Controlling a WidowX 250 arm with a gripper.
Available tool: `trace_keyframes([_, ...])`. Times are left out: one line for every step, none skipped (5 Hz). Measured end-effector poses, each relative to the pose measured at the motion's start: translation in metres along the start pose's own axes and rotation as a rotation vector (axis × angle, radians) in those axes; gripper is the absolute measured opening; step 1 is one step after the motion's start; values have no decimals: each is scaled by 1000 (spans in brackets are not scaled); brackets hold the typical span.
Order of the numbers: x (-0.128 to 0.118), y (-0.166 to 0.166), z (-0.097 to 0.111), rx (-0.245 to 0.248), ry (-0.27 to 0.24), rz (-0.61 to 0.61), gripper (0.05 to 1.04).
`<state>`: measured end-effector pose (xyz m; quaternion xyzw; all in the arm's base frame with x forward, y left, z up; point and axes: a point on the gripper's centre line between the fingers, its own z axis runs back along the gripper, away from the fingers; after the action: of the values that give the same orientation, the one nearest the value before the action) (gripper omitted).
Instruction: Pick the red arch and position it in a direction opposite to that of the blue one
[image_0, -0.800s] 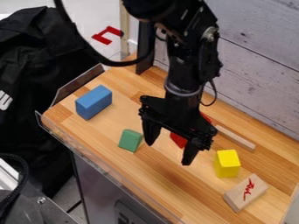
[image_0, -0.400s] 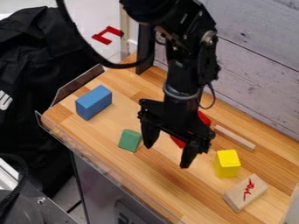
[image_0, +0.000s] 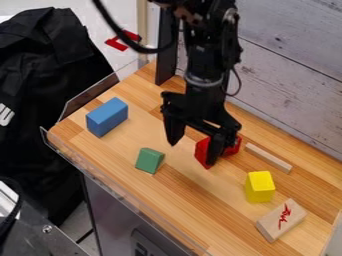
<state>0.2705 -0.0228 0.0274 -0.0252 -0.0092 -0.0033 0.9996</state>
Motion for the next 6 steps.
trace_keyframes([11,5,-6,19,34,-115,999])
trace_keyframes([22,3,-8,44,40,-200,999])
trace_keyframes([29,-6,-5,59,24,-276,999])
trace_keyframes([32,-10,-3,60,14,-290,999])
trace_keyframes([32,-16,-8,17,20,-276,999])
trace_keyframes([38,-14,-28,3,64,-258,999])
